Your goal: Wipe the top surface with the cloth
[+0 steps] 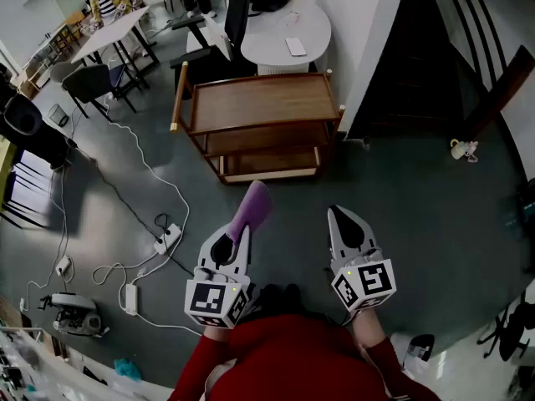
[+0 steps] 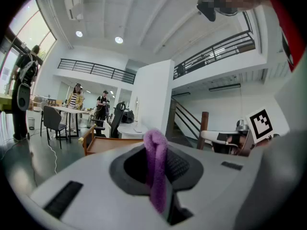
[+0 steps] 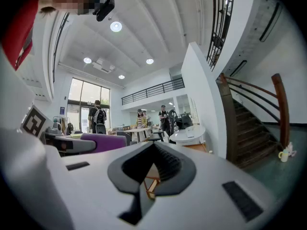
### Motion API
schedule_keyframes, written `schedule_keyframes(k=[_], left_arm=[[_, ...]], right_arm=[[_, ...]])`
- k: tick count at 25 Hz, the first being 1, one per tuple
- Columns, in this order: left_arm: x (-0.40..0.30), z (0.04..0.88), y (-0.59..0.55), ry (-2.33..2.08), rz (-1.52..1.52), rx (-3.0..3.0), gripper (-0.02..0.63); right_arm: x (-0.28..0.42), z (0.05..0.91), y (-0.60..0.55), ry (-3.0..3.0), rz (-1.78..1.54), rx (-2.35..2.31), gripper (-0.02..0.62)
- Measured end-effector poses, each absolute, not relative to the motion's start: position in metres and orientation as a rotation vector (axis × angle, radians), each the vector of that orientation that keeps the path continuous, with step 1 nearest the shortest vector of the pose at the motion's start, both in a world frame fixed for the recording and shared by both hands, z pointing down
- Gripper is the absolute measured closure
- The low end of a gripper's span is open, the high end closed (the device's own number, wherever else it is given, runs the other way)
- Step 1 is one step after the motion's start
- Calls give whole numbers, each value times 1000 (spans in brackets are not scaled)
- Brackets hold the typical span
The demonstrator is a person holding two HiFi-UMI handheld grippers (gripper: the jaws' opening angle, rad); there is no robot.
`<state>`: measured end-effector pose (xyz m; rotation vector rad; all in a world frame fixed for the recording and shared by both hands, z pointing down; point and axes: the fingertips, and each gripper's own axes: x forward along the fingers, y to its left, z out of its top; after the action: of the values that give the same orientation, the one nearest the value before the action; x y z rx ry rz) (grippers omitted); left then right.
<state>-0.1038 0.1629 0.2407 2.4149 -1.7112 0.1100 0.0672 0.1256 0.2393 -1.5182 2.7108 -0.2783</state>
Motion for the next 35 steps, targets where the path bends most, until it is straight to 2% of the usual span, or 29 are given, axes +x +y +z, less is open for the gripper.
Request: schedule_keyframes(k=[22, 35], left_arm=[[-122, 255, 158, -1717, 118, 2358, 549], [-112, 270, 107, -1628, 163, 2401, 549]], right_arm=[[58, 247, 116, 2691, -327, -1508, 583], [89, 262, 81, 2638, -365, -1686, 583]])
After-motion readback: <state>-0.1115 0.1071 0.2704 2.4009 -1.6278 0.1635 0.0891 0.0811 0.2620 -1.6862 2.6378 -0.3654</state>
